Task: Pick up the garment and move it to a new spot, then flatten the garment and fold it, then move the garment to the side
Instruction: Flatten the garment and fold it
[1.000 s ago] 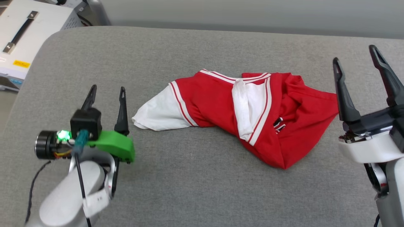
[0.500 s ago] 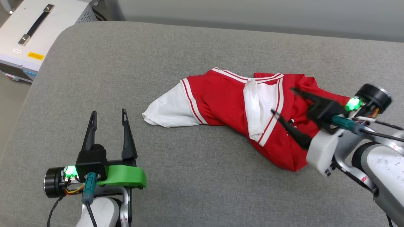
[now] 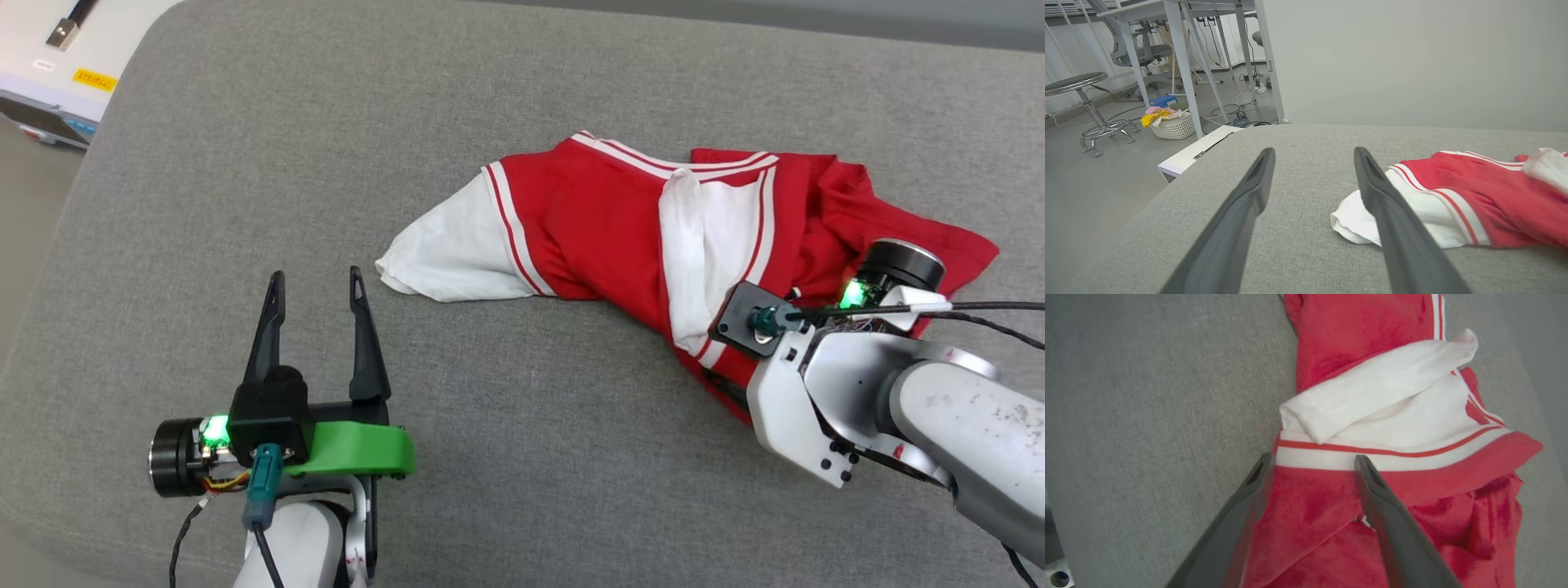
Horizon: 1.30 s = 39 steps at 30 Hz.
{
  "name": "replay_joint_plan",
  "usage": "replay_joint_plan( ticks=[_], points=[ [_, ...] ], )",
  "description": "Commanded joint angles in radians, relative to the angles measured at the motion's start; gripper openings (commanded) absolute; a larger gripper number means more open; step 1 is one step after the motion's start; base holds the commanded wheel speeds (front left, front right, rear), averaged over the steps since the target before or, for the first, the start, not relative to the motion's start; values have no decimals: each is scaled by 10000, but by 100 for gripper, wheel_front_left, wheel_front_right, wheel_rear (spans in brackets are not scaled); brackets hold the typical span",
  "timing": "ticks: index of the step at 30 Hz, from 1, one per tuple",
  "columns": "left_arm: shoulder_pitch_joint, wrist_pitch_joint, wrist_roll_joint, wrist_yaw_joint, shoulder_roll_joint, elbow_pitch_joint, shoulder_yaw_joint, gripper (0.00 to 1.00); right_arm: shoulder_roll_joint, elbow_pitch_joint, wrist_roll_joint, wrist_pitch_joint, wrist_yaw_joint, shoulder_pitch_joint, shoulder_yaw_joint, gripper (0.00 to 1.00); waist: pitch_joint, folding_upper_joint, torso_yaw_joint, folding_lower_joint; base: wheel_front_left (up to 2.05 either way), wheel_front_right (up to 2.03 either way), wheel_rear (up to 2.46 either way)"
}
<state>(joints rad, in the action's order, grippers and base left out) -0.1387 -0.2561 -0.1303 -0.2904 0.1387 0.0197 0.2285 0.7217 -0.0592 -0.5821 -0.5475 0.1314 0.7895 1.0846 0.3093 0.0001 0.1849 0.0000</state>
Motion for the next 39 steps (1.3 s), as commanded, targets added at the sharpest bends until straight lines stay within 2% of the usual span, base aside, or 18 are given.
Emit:
replay_joint_plan(
  ticks=[1,5,9,10,11,17,25,26,27,32,39],
  points=[
    [-241,-56,173,116,-146,-4,-64,100,-116,295,-68,-14,-7,224,306,100,486,-1,236,0,0,0,0],
    [-393,-56,367,290,-411,-46,-168,100,-362,1228,-168,21,-7,473,1218,100,811,-1,330,0,0,0,0],
    [-451,-57,493,412,-572,-116,-285,100,-574,1938,-308,375,-7,469,1677,100,902,-1,344,0,0,0,0],
    [-435,-57,544,454,-620,-150,-361,100,-650,2086,-325,690,-7,477,1787,14,861,-1,291,0,0,0,0],
    [-422,-57,569,475,-636,-165,-396,100,-685,2140,-348,900,-7,484,1811,0,830,-1,256,0,0,0,0],
    [-285,-57,761,639,-687,-237,-560,100,-865,2238,-134,2509,-7,694,1523,0,408,-1,-115,0,0,0,0],
    [95,-57,933,831,-661,-278,-749,100,-952,1592,-244,4302,-7,-235,-670,0,-357,-1,-750,0,0,0,0],
    [149,-57,947,852,-659,-282,-763,100,-953,1479,-248,4486,-7,-464,-1083,0,-437,-1,-823,0,0,0,0],
    [279,-57,975,885,-659,-290,-802,100,-1021,1251,-288,4926,-7,-1183,-2232,0,-610,-1,-1014,0,0,0,0],
    [504,-57,1012,957,-669,-301,-810,100,-1392,1190,-307,5595,-7,-2688,-4562,0,-778,-1,-1282,0,0,0,0],
    [746,-57,1000,985,-702,-324,-848,100,-2573,1567,-325,6470,-7,-4726,-8028,0,-841,-1,-1586,0,0,0,0]
  ],
)
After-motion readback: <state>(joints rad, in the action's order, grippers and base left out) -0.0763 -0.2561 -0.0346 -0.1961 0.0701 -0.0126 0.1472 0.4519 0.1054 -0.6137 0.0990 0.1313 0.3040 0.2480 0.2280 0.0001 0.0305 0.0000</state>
